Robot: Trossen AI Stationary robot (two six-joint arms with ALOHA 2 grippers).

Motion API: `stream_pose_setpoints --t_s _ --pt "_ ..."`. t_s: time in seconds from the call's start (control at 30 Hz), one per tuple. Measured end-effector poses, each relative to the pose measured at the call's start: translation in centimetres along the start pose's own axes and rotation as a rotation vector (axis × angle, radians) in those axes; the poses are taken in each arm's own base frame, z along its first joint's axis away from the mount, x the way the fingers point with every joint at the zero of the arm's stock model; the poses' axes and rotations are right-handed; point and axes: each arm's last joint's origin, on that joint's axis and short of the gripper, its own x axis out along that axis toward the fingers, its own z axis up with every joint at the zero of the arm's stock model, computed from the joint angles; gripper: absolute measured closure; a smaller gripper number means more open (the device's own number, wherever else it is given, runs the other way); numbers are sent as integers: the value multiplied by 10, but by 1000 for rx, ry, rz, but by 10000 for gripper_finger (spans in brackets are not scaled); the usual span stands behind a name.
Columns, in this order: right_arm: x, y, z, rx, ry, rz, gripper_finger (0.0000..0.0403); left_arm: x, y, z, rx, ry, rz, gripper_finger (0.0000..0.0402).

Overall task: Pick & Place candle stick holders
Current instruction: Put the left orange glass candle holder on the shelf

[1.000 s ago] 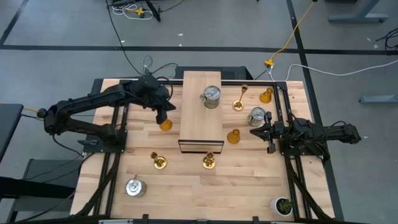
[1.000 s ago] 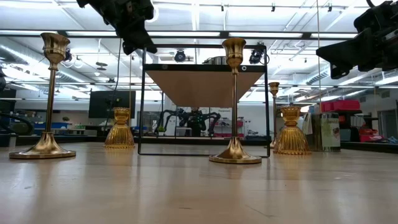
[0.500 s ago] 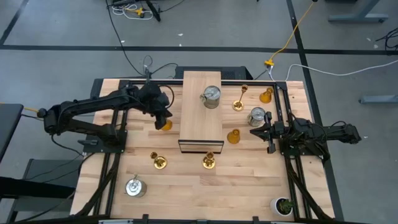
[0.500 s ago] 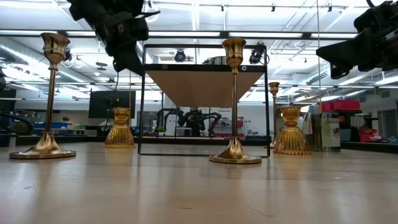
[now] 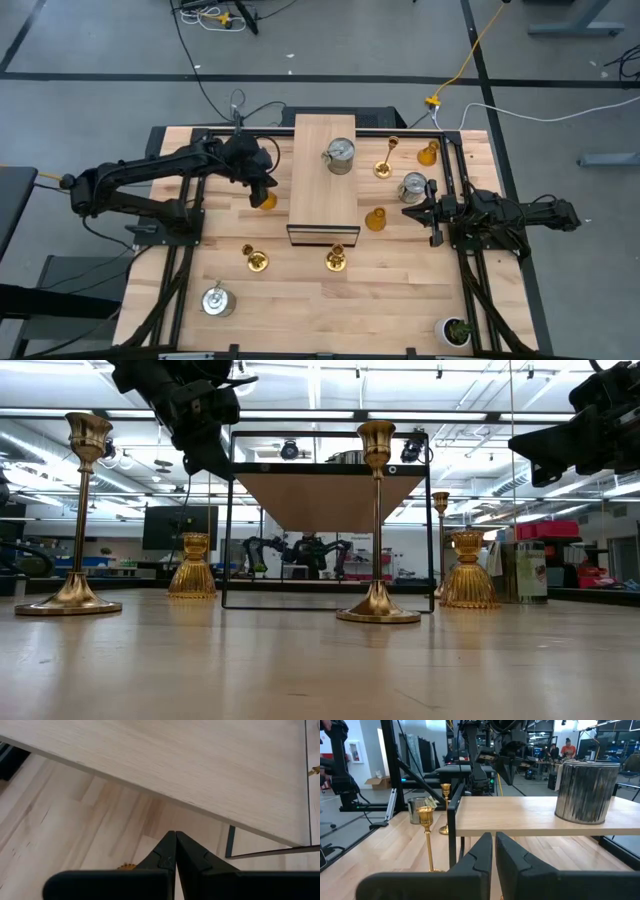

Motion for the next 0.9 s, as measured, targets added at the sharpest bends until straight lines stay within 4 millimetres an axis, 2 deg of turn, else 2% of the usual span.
stream_pose_setpoints --t_s 0.47,0.67,0.77,0.9 --pt "0 0 0 0 0 0 376 0 0 0 0 1 1 390" --pt "0 0 0 0 0 0 376 0 2 -2 -4 22 54 388" --pt "0 0 0 0 0 0 376 0 3 -4 -7 42 86 370" --pt "0 0 0 0 0 0 376 0 3 -5 -7 51 111 314"
